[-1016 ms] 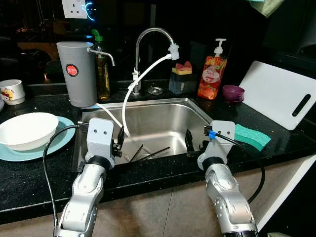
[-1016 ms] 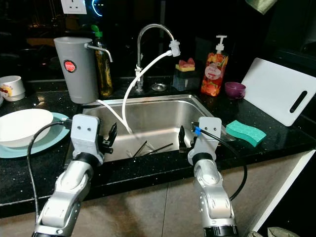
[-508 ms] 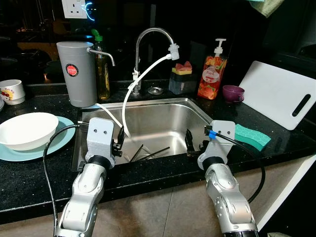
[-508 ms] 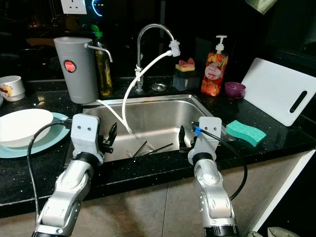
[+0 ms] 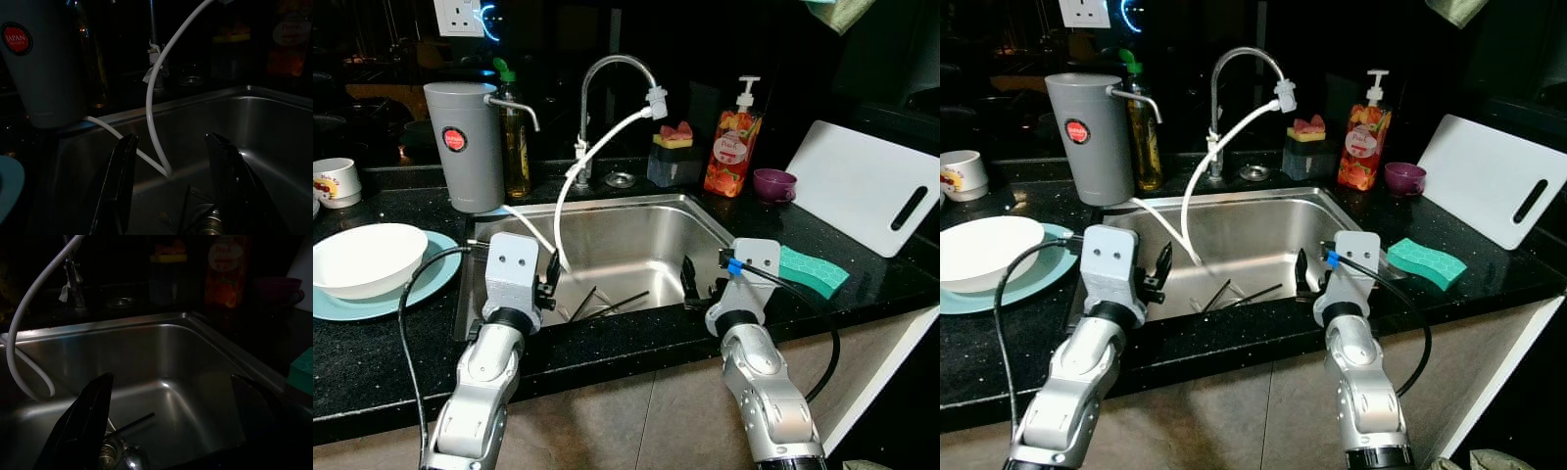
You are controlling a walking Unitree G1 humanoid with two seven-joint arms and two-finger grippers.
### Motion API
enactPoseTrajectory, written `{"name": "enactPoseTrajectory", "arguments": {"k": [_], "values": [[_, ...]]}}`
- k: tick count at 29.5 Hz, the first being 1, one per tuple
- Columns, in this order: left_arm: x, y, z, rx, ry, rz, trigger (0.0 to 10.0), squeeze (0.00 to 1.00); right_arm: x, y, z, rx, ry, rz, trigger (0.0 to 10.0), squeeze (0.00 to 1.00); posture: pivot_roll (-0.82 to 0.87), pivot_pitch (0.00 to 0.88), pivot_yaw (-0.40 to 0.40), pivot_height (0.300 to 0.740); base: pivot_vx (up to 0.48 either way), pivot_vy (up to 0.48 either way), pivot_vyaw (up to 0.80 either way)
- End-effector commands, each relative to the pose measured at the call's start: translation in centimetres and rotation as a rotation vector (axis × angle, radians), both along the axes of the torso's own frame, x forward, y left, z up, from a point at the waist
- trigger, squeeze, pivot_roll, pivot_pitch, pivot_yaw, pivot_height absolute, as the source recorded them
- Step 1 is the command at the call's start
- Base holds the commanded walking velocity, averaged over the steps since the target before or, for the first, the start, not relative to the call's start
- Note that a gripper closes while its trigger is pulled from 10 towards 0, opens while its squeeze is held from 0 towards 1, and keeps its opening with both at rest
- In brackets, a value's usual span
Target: Kitchen organization
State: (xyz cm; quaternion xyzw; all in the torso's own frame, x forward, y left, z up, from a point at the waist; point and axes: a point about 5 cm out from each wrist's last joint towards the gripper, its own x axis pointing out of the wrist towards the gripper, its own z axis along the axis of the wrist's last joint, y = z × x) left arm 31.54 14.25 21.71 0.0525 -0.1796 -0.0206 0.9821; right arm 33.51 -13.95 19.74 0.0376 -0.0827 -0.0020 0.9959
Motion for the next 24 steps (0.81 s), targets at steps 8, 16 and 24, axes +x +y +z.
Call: {"name": "enactPoseTrajectory", "arguments": {"k": [8,16,24], "values": [[0.13,-0.14,-0.16,0.008,0.005,0.004,10.0,0.00,0.05,-0.07,0.00,-0.003,-0.004,-0.004,10.0,0.00,0.09,0.029,-0.074,0.740,0.000,0.000,0.00],[0.10,-0.16,-0.14,0.007,0.006,0.003,10.0,0.00,0.02,-0.11,0.02,-0.002,-0.004,-0.006,10.0,0.00,0.09,0.038,-0.074,0.740,0.000,0.000,0.00],[0.14,-0.20,-0.16,0.005,0.006,0.004,10.0,0.00,0.05,-0.18,0.07,-0.003,-0.004,-0.007,10.0,0.00,0.09,0.039,-0.076,0.740,0.000,0.000,0.00]]}}
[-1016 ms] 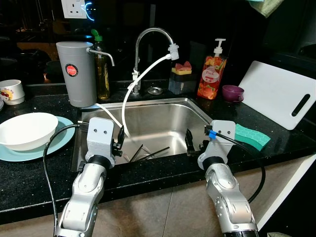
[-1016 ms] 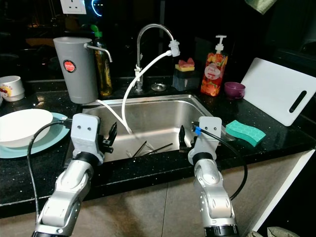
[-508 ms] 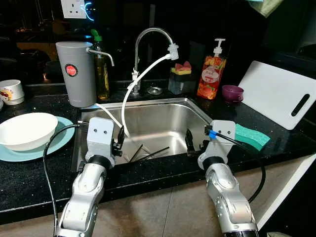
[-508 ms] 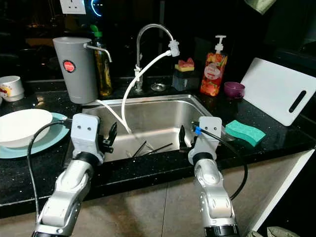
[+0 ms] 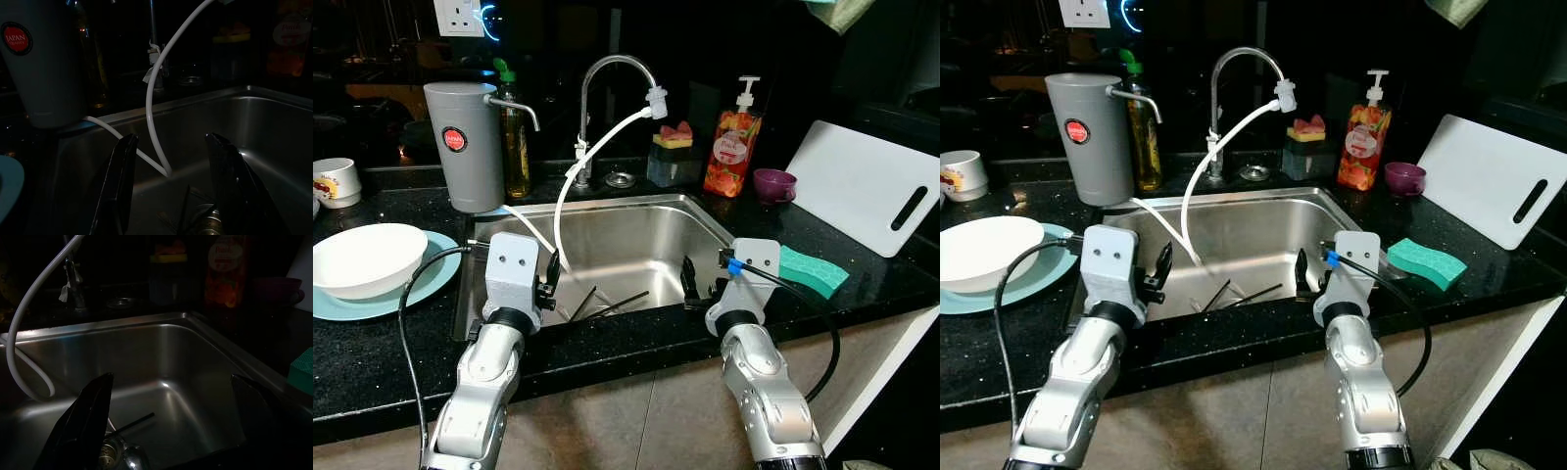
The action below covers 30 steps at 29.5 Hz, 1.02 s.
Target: Kitchen organization
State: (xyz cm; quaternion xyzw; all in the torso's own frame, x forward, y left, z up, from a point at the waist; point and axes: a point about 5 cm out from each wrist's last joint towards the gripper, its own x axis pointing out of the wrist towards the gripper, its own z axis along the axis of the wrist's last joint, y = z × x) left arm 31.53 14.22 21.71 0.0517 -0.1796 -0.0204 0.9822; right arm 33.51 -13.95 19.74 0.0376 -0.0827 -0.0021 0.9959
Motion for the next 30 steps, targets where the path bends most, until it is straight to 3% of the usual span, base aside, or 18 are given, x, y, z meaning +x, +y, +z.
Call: {"name": "enactPoseTrajectory", "arguments": {"k": [1,30], "values": [[0.14,-0.18,-0.16,0.006,0.006,0.004,10.0,0.00,0.06,-0.18,0.07,-0.004,-0.005,-0.007,10.0,0.00,0.09,0.039,-0.076,0.740,0.000,0.000,0.00],[0.16,-0.24,-0.12,0.002,0.003,0.007,10.0,0.00,0.14,-0.19,0.26,-0.006,-0.011,-0.005,10.0,0.00,0.09,0.035,-0.079,0.740,0.000,0.000,0.00]]}}
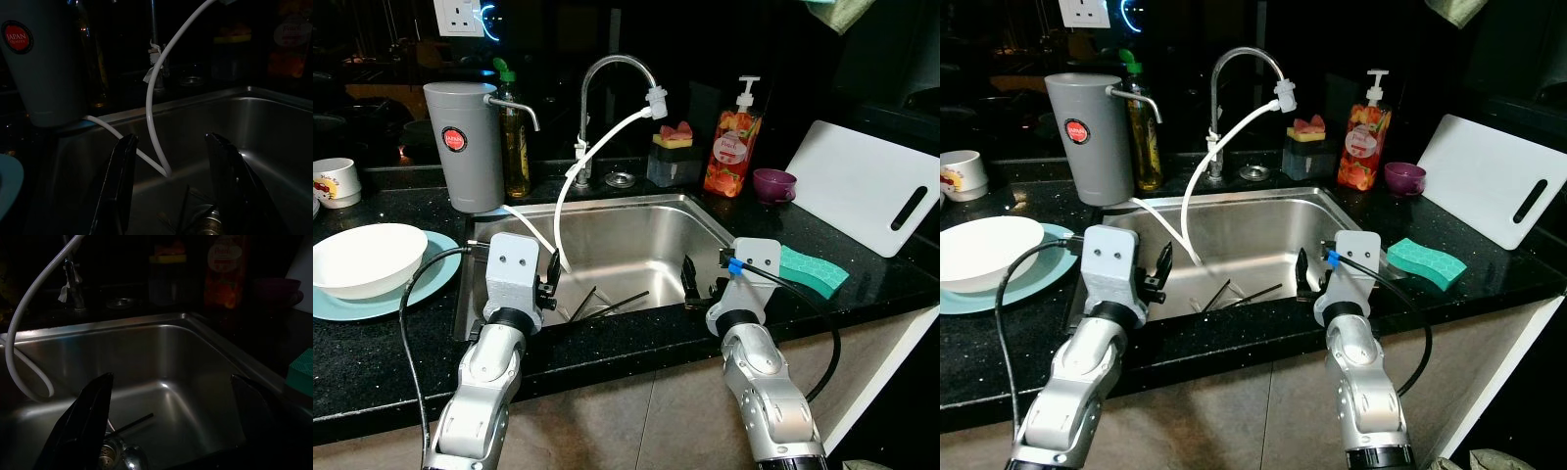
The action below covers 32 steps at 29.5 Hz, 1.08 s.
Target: Kitchen organization
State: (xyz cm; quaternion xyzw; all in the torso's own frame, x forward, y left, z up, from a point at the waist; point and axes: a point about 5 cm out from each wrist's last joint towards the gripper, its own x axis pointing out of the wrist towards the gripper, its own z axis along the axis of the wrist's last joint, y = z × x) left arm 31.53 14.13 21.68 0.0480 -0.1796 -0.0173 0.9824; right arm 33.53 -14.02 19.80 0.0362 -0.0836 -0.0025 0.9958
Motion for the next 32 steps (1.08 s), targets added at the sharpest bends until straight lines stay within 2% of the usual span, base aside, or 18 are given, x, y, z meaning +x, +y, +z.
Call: {"name": "enactPoseTrajectory", "arguments": {"k": [1,32], "values": [[0.17,-0.15,-0.09,0.010,0.003,0.002,10.0,0.00,0.12,-0.12,0.20,-0.003,-0.009,-0.004,10.0,0.00,0.09,0.035,-0.079,0.740,0.000,0.000,0.00],[0.28,-0.28,-0.07,0.007,-0.001,0.000,10.0,0.00,0.24,-0.15,0.32,-0.007,-0.014,0.000,10.0,0.00,0.08,0.024,-0.082,0.740,0.000,0.000,0.00]]}}
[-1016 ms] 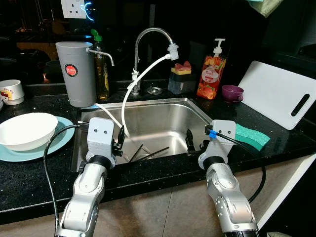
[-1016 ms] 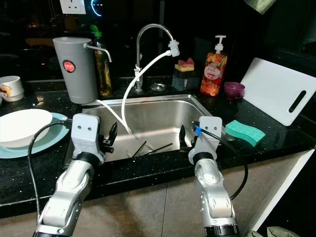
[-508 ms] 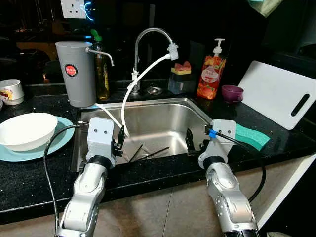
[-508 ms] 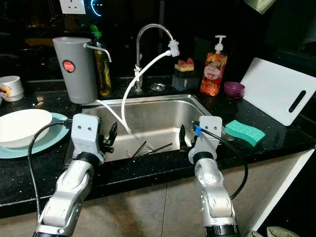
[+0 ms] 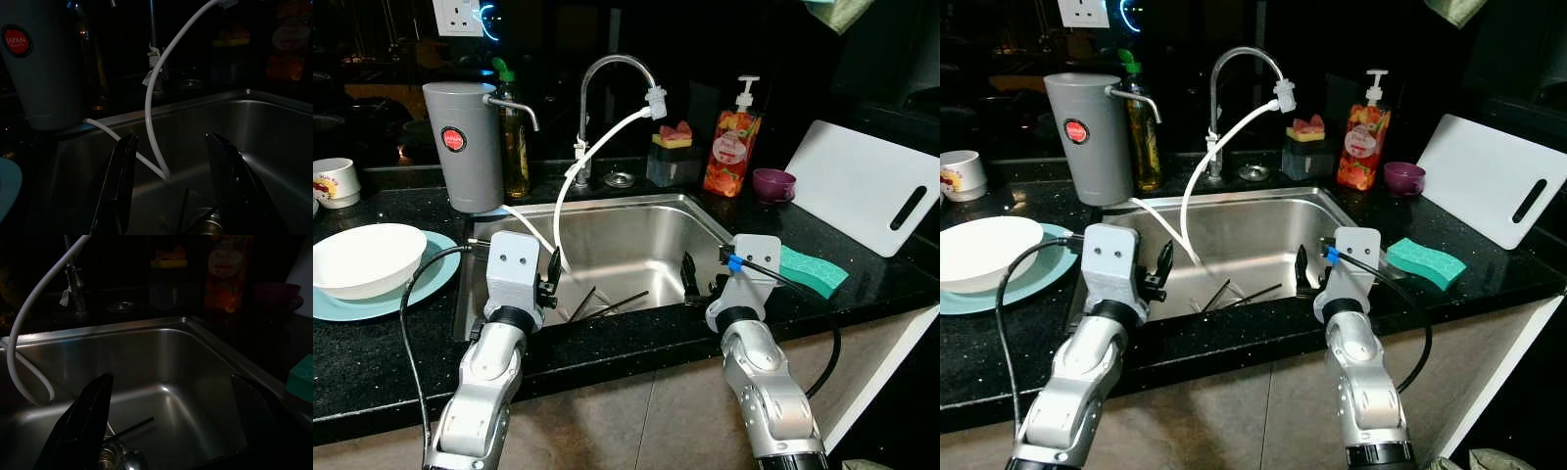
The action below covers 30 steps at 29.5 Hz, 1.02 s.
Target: Kitchen organization
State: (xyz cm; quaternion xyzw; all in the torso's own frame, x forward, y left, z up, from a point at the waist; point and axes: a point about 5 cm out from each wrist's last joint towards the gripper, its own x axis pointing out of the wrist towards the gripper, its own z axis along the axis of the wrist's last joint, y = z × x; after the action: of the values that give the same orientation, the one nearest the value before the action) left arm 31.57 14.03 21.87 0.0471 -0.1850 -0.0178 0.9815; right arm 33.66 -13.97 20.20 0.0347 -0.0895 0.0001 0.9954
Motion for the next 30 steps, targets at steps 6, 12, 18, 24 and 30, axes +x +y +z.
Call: {"name": "enactPoseTrajectory", "arguments": {"k": [6,12,18,24,30], "values": [[0.19,-0.22,-0.29,0.009,0.010,0.001,10.0,0.00,0.06,-0.19,-0.10,-0.006,-0.001,-0.004,10.0,0.00,0.08,0.024,-0.082,0.740,0.000,0.000,0.00],[0.22,-0.19,-0.29,0.009,0.010,0.001,10.0,0.00,0.12,-0.13,-0.09,-0.007,0.000,-0.001,10.0,0.00,0.08,0.024,-0.082,0.740,0.000,0.000,0.00],[0.25,-0.17,-0.30,0.010,0.011,0.002,10.0,0.00,0.17,-0.12,-0.03,-0.008,-0.002,0.000,10.0,0.00,0.08,0.024,-0.082,0.740,0.000,0.000,0.00],[0.23,-0.20,-0.33,0.010,0.012,0.001,10.0,0.00,0.10,-0.17,-0.06,-0.007,-0.002,-0.002,10.0,0.00,0.08,0.026,-0.082,0.740,0.000,0.000,0.00],[0.23,-0.17,-0.31,0.012,0.012,0.001,10.0,0.00,0.06,-0.15,-0.11,-0.004,0.000,-0.004,10.0,0.00,0.08,0.027,-0.079,0.740,0.000,0.000,0.00]]}}
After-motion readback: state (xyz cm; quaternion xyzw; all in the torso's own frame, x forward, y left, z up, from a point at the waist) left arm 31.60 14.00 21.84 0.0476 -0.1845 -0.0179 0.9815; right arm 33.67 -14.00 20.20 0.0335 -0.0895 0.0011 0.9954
